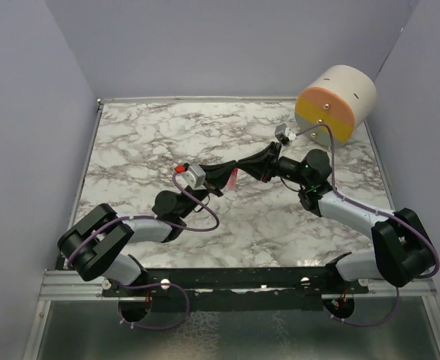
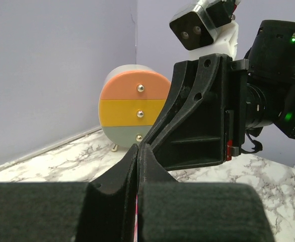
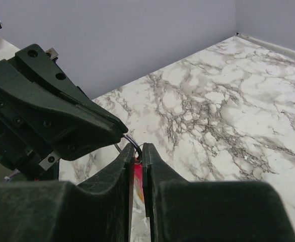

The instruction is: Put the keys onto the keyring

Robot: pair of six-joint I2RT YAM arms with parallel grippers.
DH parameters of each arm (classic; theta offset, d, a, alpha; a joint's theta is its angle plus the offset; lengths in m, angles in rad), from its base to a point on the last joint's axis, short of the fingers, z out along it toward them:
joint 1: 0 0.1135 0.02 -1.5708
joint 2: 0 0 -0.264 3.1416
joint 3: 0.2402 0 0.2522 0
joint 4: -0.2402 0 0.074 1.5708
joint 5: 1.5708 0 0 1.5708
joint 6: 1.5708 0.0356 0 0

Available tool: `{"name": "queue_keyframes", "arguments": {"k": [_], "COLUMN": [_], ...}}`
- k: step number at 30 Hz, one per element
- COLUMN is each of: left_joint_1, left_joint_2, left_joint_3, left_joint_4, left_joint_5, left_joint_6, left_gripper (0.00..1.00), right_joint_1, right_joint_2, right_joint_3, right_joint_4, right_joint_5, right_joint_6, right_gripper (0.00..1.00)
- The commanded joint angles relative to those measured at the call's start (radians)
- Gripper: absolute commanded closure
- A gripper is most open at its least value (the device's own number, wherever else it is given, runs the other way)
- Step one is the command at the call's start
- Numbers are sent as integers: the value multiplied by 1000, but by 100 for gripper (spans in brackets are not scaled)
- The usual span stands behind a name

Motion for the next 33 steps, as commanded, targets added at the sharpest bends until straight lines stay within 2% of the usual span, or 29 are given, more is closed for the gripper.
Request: {"name": "queue_keyframes", "arguments": {"k": [1,7,13,14,17,20,26,33], "left_joint_1": [2,1,2,3,3,5,54,69], "left_joint_2": [-7,-4,9,11,7,-11,-80,-215], "left_joint_3": [17,15,7,6,2,-2,-18,2], "left_joint_4": [226,226,225,225,224,223,187,-182], "left_joint_5": [25,22,-4,-7,-24,-43,-26,56], "left_joint_6": [-14,-21,-36,-38,-31,-8,-9,121], "left_gripper": [100,100,100,94,61,45,37,39], "right_joint_1": [7,7,7,7,7,7,7,6], "right_joint_2": [13,-1,-28,-33,-52,-69,-99,-149], "right_joint_3": [27,20,21,22,28,33,39,55], "right_joint_4": [45,36,-10,-21,-85,-147,-274,-425], "right_joint_5": [14,36,71,77,109,141,215,243], "right_joint_6": [5,-13,-60,-68,-111,-159,-268,-422], "right_gripper": [90,99,99,99,99,99,99,99]}}
